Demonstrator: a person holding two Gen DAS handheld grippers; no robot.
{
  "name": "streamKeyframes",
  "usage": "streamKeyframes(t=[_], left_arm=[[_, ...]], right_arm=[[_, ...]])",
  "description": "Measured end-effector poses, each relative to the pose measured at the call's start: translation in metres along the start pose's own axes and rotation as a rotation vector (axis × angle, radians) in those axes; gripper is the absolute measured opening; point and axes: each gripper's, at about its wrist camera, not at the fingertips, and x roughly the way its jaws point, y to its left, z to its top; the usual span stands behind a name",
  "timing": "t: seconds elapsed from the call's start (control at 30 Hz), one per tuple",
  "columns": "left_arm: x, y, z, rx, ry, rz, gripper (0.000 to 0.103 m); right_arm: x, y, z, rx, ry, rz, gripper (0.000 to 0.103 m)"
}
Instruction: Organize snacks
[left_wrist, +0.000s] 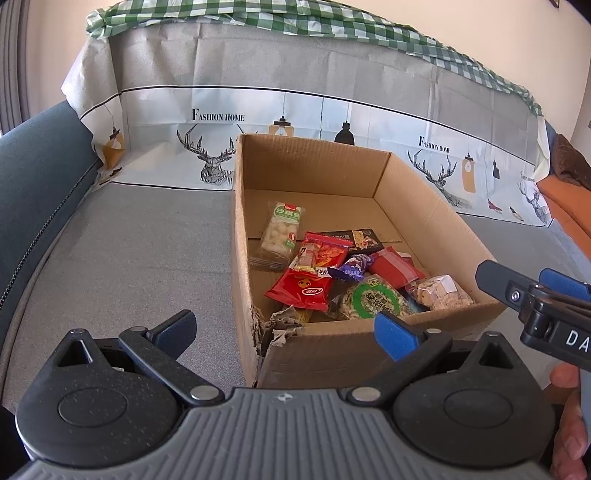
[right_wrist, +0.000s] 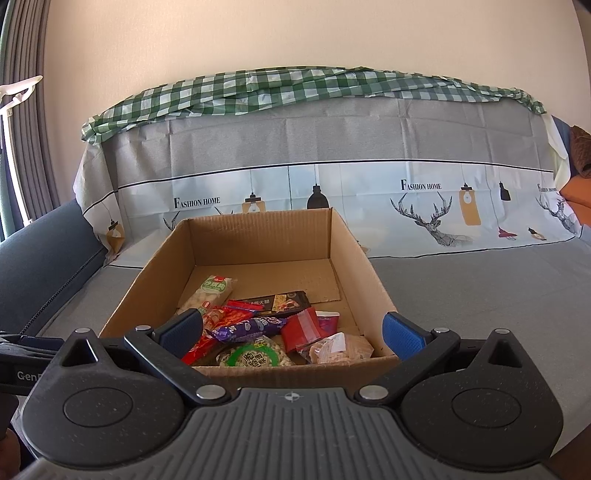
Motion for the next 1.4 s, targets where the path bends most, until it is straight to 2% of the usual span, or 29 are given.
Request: streamKeyframes(t=[1.4], left_arm=[[-0.0008, -0.0012, -0.0015, 0.018, -0.005, -0.008, 0.102]], right_arm=[[0.0009, 0.0001, 0.0004, -0.003, 0.001, 0.003, 0.102]])
